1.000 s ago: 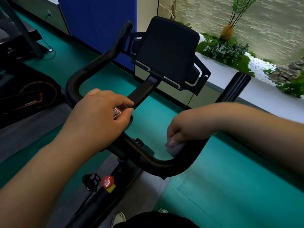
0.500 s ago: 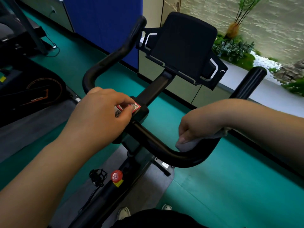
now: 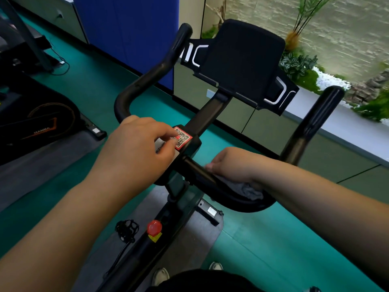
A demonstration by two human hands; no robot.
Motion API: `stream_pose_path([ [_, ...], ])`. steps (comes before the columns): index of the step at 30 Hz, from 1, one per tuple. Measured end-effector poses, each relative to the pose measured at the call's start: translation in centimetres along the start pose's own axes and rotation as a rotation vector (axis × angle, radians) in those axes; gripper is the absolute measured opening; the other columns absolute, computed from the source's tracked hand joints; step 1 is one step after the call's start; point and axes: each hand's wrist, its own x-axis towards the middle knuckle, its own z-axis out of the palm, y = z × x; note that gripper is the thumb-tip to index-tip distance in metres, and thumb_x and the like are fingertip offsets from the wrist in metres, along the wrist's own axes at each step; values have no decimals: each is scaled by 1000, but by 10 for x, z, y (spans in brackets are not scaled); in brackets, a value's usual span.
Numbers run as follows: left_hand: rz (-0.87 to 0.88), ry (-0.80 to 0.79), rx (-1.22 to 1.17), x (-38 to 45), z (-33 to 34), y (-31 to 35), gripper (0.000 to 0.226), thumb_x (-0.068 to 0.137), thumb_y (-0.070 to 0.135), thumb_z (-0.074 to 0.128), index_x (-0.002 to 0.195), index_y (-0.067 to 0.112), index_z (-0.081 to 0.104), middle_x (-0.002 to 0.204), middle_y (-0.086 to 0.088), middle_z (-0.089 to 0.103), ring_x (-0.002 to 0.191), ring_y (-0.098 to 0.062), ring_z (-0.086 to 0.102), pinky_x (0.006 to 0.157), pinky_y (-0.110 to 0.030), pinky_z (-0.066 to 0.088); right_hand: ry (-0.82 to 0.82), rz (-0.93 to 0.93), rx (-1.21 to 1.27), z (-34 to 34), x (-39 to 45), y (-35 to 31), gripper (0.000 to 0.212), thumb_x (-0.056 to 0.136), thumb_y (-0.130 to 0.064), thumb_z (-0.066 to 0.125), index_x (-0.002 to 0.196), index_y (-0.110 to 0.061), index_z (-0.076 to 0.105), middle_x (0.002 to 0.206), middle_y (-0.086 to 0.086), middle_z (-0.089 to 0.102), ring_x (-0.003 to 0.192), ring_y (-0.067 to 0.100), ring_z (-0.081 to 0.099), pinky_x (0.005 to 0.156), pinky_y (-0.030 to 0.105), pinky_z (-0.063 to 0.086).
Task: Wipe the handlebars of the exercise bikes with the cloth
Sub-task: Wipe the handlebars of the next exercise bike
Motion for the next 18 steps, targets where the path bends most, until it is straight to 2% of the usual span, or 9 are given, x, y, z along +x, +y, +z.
stream_pose_path([
  [2, 13, -12, -4, 2, 1, -2, 20, 86, 28, 60, 103, 25, 71, 93, 7, 66, 97, -18, 50, 80, -29, 39, 121, 7, 212, 5, 5, -6, 36, 97, -33, 49, 108, -2, 65, 90, 7, 56, 82, 20, 51, 59, 18, 40],
  [3, 21, -20, -5, 3, 2, -2, 21, 86, 29, 60, 103, 26, 71, 94, 7, 66, 96, -19, 50, 81, -32, 41, 180, 9, 282, 7, 8, -9, 36, 97, -32, 49, 105, -1, 65, 86, 6, 54, 79, 19, 49, 55, 17, 37],
  [6, 53, -36, -10, 5, 4, -3, 22, 85, 31, 58, 102, 26, 71, 93, 7, 65, 95, -18, 49, 81, -33, 42, 276, 1, 307, 12, 7, -10, 38, 97, -34, 49, 96, 0, 67, 78, 9, 55, 73, 20, 50, 60, 25, 38],
  [9, 85, -28, -20, 7, 5, -5, 21, 85, 30, 58, 101, 26, 71, 91, 8, 64, 93, -18, 49, 78, -27, 37, 304, -6, 206, 13, -10, 0, 37, 98, -39, 47, 85, -10, 66, 76, 8, 62, 77, 23, 58, 66, 27, 39],
  [12, 109, -24, -20, 8, 5, -7, 18, 86, 28, 61, 100, 26, 71, 89, 8, 64, 91, -17, 49, 76, -24, 33, 277, 34, 95, 11, -23, -3, 38, 100, -37, 42, 90, -9, 65, 86, 11, 66, 86, 27, 60, 69, 27, 39],
  [13, 113, -27, -18, 8, 5, -8, 18, 85, 28, 60, 100, 26, 71, 89, 8, 64, 91, -17, 49, 76, -23, 33, 286, 38, 96, 12, -21, -7, 39, 101, -36, 42, 92, -8, 66, 82, 12, 65, 84, 28, 61, 69, 28, 40],
  [16, 136, -30, -12, 9, 4, -9, 19, 85, 29, 60, 101, 26, 71, 88, 7, 64, 91, -19, 51, 76, -25, 35, 430, -18, 205, 17, -9, -25, 41, 100, -34, 44, 68, -11, 58, 53, 6, 51, 58, 24, 54, 53, 27, 36],
  [18, 144, -44, -8, 9, 4, -9, 22, 85, 32, 57, 101, 27, 71, 88, 10, 61, 92, -19, 51, 77, -26, 35, 473, -24, 223, 23, -6, -26, 44, 99, -34, 45, 61, -14, 49, 54, 6, 49, 59, 25, 51, 52, 28, 34],
])
